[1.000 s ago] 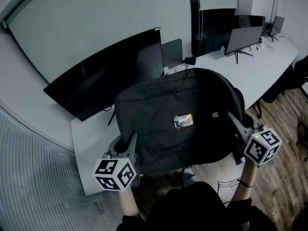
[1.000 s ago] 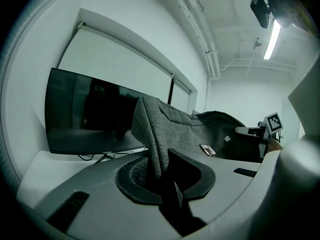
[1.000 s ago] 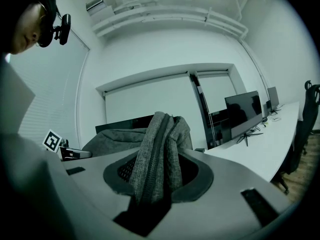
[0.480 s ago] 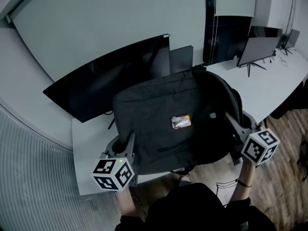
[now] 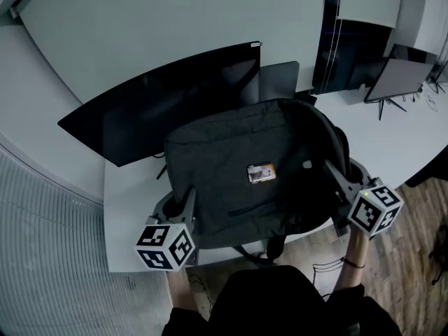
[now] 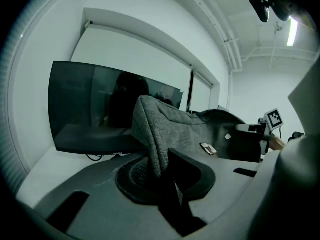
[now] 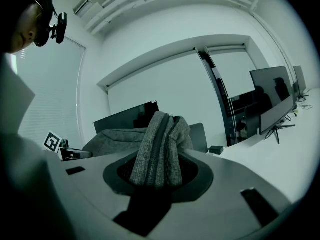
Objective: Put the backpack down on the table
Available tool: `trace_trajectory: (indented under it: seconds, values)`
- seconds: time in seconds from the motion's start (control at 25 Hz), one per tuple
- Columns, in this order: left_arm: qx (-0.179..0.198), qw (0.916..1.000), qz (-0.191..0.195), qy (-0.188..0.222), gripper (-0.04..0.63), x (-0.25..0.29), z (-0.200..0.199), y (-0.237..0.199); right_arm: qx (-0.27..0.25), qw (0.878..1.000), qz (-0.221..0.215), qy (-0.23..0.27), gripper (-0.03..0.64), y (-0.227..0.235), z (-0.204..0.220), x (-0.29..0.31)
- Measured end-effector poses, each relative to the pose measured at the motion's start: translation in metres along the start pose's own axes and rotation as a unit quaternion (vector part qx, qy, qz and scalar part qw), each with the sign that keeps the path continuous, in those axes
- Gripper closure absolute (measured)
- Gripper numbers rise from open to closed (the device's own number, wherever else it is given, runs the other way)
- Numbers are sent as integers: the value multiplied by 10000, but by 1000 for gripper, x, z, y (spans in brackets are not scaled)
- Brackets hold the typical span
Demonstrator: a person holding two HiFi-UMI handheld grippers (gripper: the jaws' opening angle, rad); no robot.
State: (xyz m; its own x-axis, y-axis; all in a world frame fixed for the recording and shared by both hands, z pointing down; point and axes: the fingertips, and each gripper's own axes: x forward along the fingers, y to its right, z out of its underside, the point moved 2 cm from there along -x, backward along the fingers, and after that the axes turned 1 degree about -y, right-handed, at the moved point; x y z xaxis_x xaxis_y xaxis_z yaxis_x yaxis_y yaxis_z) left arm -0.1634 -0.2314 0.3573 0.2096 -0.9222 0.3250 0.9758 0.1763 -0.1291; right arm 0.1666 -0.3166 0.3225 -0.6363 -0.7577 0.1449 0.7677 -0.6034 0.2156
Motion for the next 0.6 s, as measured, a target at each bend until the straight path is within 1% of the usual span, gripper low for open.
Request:
trace_trajectory:
  seconds: [0.2,0.6]
  values:
    - [-96,9994,-143,-298,532,14,13,-12,104,9995,-79,-281,492,8,15,27]
    - [-342,9958,-249,-810,532,46,53,-35,200,9971,-45,-739,492,22,58,65]
